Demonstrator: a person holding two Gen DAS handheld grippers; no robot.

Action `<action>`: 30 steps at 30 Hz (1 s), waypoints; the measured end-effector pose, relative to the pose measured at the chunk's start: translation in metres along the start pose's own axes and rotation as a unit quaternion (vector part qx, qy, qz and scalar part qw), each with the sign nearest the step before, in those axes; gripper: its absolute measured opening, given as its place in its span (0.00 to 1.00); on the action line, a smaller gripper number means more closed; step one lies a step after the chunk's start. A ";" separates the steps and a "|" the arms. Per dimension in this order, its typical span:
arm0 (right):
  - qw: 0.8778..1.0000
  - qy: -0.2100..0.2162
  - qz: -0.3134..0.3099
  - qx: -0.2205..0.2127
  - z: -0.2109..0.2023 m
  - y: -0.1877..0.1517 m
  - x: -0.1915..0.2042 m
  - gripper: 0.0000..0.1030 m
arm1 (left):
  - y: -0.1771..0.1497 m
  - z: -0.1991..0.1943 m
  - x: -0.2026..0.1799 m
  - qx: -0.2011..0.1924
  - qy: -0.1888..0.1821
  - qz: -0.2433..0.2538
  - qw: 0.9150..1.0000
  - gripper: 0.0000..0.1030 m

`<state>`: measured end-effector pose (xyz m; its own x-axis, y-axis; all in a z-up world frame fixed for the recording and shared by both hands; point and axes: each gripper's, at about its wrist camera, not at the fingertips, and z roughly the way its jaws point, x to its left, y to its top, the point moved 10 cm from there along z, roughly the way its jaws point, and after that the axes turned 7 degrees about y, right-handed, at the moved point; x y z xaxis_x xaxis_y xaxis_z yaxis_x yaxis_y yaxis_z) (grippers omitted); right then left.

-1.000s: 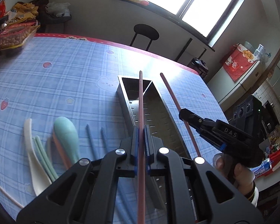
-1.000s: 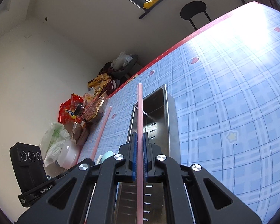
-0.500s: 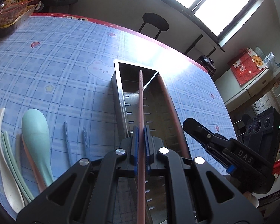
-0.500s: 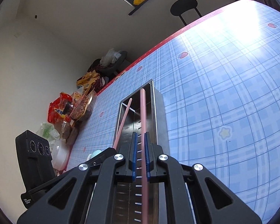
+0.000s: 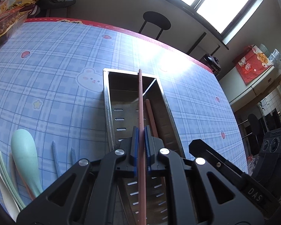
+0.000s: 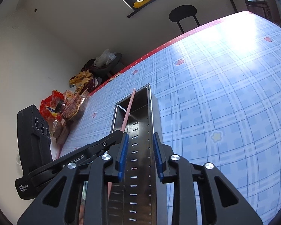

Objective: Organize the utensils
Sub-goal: 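Carry the pink chopsticks with the right tool and drop them into the steel tray, then move the right tool back over the green chopsticks and spoons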

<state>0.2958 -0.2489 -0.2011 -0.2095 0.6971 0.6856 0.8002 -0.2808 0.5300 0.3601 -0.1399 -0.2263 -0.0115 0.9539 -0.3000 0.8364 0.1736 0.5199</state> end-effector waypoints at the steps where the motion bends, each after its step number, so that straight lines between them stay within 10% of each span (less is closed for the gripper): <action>1: 1.000 -0.003 -0.002 -0.001 -0.001 0.000 0.000 0.33 | 0.000 -0.001 -0.001 -0.002 0.001 0.005 1.000 0.10; 6: 0.999 -0.035 -0.017 -0.010 -0.007 0.002 -0.002 0.53 | -0.002 -0.018 0.005 -0.017 0.012 0.016 1.000 0.14; 13: 0.993 -0.086 -0.080 -0.030 -0.020 0.002 0.010 0.85 | -0.003 -0.076 0.027 -0.088 0.058 0.064 0.992 0.47; 30: 0.979 -0.094 -0.174 -0.048 -0.051 -0.052 0.075 0.90 | -0.080 -0.215 0.149 -0.163 0.143 0.112 0.970 0.60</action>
<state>0.2098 -0.2157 -0.1510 -0.3456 0.8687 0.3550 0.6397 -0.0587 0.7664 0.1732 0.0412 -0.1406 -0.0405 0.9974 0.0588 0.6184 -0.0212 0.7856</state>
